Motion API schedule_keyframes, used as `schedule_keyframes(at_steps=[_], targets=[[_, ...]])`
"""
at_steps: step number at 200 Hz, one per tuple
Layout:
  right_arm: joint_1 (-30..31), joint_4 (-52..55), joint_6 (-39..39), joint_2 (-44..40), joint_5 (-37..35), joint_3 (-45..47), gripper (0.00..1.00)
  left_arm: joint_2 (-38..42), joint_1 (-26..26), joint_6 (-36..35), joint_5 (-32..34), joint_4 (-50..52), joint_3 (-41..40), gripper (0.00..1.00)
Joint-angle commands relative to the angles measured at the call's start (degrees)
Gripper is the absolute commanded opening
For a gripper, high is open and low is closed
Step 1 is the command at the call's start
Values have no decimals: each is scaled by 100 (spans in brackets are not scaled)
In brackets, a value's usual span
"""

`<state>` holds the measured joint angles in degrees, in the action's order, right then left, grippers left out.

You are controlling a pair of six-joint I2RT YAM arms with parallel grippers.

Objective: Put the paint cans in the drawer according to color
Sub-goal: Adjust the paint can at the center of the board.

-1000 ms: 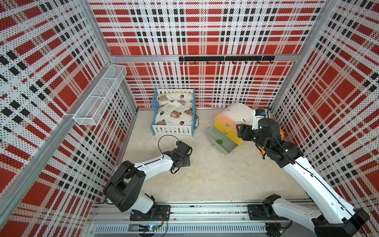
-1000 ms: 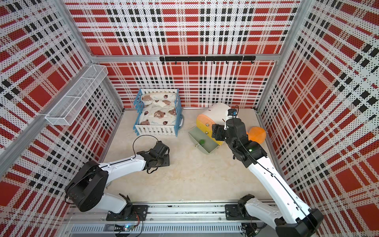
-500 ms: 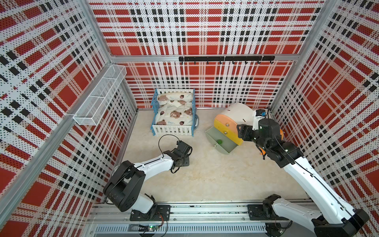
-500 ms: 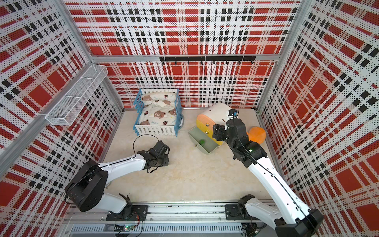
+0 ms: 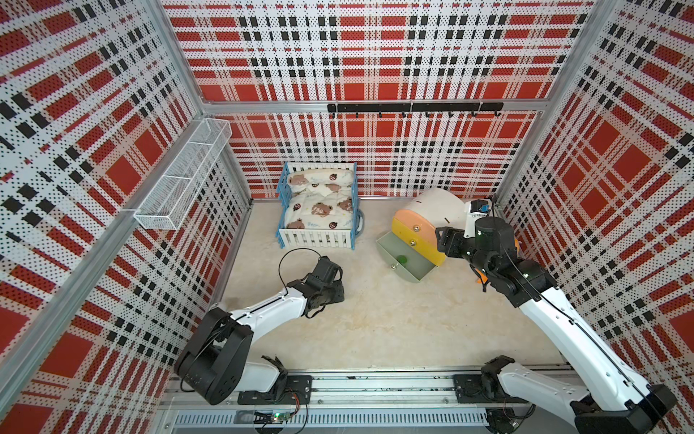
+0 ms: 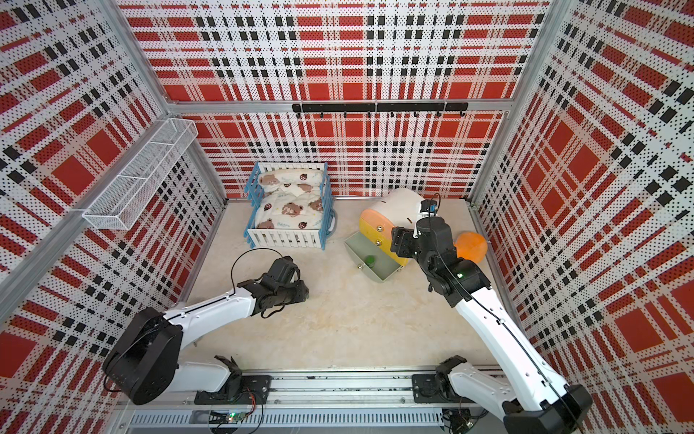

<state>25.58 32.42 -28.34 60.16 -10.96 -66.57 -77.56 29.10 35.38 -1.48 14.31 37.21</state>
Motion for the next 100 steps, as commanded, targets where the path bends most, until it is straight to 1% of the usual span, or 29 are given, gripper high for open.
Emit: schedule_keyframes(at_steps=[1,13,34,74,100], targets=[[-66,-56,-14,-101,-4,82,76,437,-262,124,-844,-728,-265,31],[-80,-58,-22,-96,6,78,76,535,-430,231,-1289,-1121,-456,31],[-91,-67,-31,-92,33,99,76,530,-626,412,-1863,-1770,-754,31],[-111,-80,-48,-82,58,104,76,156,-687,805,-2529,-3038,-1204,31],[-123,-86,-50,-63,59,109,76,-173,-687,926,-2792,-3526,-1351,30]])
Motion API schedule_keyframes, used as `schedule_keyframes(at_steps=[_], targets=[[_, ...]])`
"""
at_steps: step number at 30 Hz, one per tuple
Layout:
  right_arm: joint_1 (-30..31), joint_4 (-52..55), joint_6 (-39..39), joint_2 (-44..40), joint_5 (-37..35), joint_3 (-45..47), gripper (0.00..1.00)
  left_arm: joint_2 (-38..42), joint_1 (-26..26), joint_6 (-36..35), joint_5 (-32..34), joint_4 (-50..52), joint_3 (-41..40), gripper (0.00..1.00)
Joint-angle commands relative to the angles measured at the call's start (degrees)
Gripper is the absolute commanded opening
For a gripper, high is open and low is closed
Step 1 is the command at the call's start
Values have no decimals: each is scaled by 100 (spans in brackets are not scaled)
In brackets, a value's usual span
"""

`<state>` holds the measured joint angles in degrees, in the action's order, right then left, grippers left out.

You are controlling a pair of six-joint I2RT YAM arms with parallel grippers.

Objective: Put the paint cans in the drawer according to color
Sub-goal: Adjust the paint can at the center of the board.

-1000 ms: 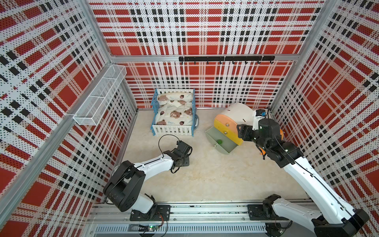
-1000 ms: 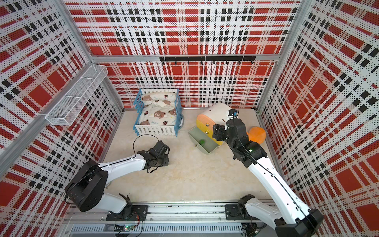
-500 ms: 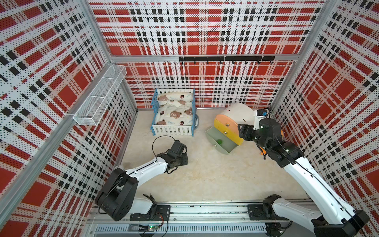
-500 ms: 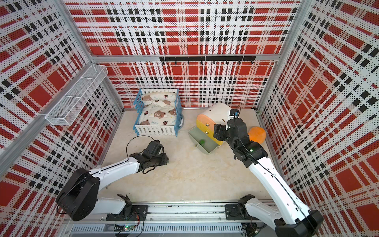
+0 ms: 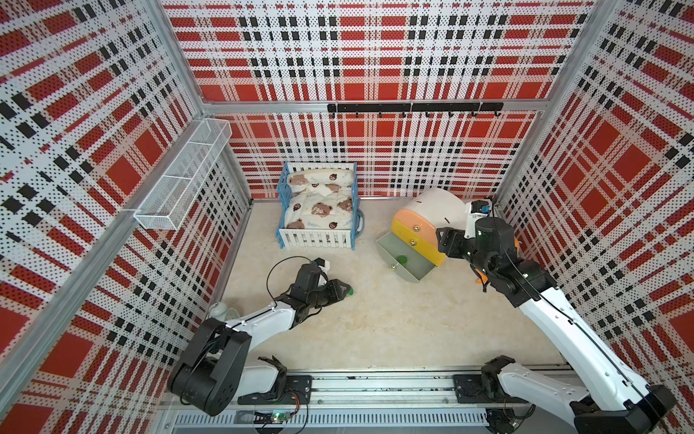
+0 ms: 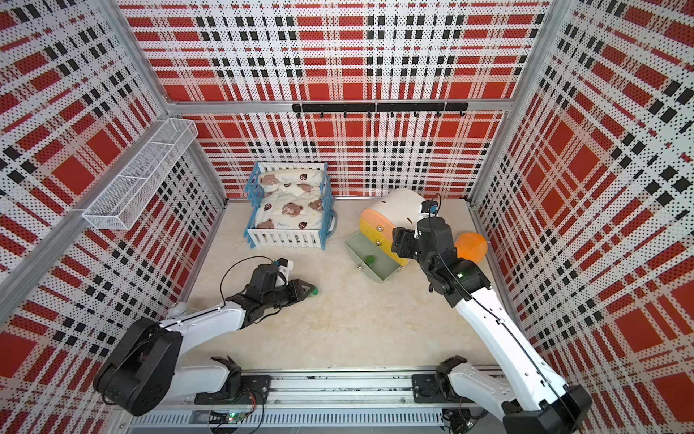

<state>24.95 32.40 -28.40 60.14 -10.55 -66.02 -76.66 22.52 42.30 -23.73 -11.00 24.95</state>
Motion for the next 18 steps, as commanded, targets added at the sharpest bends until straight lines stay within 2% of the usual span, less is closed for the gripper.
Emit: schedule_keyframes(at_steps=[1,12,15,18], targets=[[-60,-84,-44,-61,17,54,76,-271,-34,229,-569,-997,-128,30],[-104,-129,-56,-2,53,84,76,-921,-230,217,-485,-1161,-362,31],[-109,-120,-60,-28,55,89,76,-1047,-291,218,-410,-1140,-417,35],[-130,-120,-60,-57,61,90,76,-1026,-319,37,36,-600,-328,48]])
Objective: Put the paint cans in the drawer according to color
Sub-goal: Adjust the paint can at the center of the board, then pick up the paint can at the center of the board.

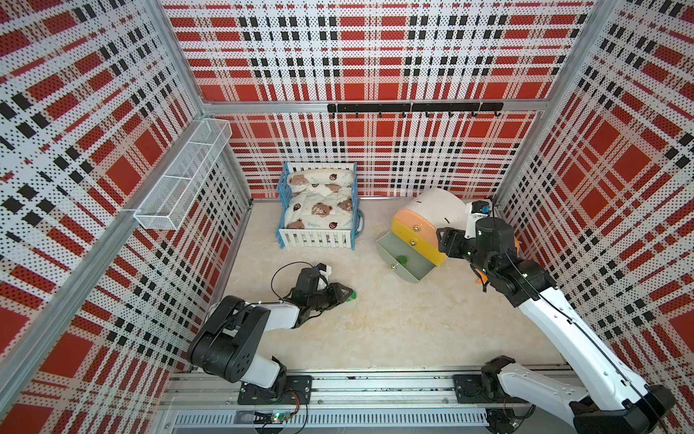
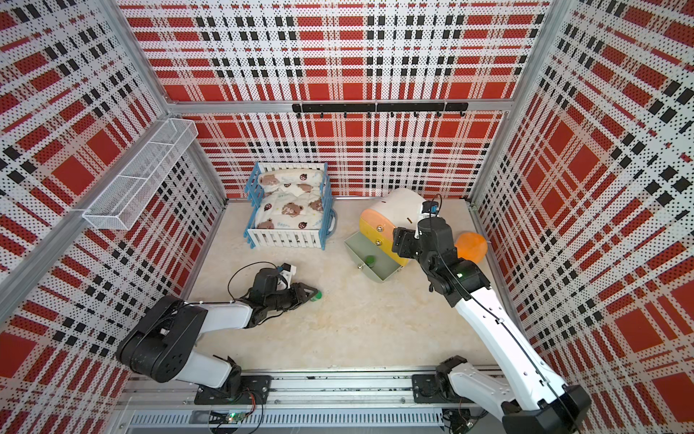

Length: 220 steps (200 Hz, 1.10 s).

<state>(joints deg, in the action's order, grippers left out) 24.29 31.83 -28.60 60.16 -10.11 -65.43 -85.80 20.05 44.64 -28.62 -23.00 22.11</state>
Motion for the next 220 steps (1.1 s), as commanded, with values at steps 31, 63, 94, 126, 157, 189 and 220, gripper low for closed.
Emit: schedule_keyframes(at_steps=[31,63,94,126,157,189,220], targets=[[-83,-63,-40,-92,26,43,76,174,-74,-407,1250,1458,168,61],[-95,-55,-40,-109,33,30,76,462,63,-568,1877,2046,416,64],[-111,-56,-42,-95,65,28,76,822,791,-825,3003,2788,999,69],[-118,-44,-45,-44,91,12,76,807,1664,-982,4261,3538,1702,71],[-122,-45,-24,-62,97,13,76,426,2039,-1063,4844,3896,2156,73],[-144,-8,12,-110,63,21,76,60,2069,-1097,5055,4118,2397,73],[-179,-9,30,-136,76,48,76,-248,2116,-1148,5012,4278,2546,71]])
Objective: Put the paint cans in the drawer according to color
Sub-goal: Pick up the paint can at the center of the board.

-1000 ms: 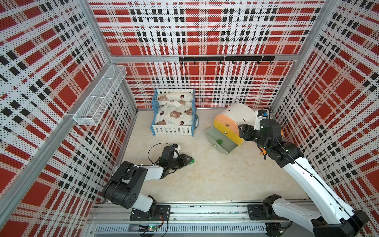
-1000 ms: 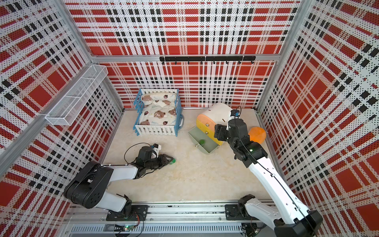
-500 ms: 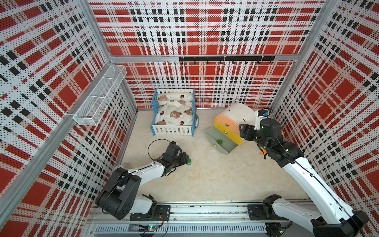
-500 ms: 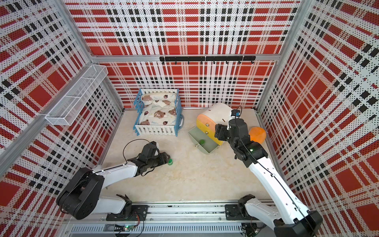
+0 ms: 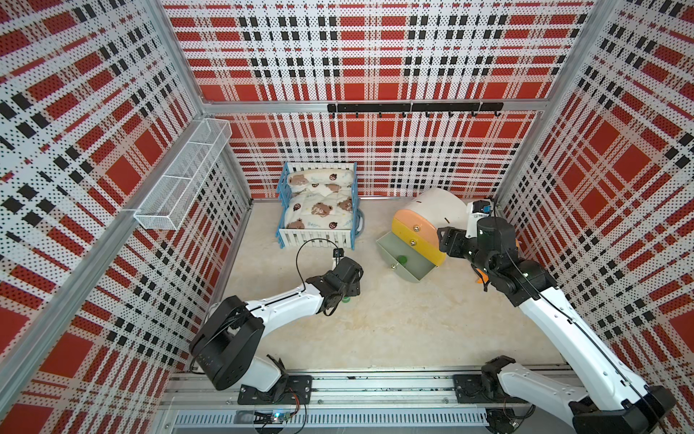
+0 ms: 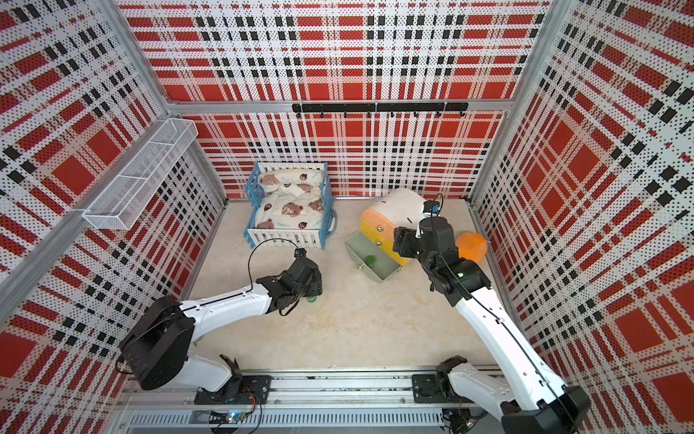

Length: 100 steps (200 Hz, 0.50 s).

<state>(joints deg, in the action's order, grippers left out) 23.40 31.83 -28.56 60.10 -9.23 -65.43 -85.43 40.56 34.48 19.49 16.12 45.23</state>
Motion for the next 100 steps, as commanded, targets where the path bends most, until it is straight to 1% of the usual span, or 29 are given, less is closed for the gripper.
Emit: schedule_keyframes(at_steps=[1,29,65,100], targets=[[-85,-10,26,-130,-16,52,76,-288,66,-133,199,366,237,70],[-110,-9,26,-121,10,65,76,-452,84,-132,113,374,224,61],[-142,-27,34,-129,51,96,76,-597,106,-133,49,370,233,57],[-177,-24,26,-153,71,120,76,-665,137,-125,-13,371,233,52]])
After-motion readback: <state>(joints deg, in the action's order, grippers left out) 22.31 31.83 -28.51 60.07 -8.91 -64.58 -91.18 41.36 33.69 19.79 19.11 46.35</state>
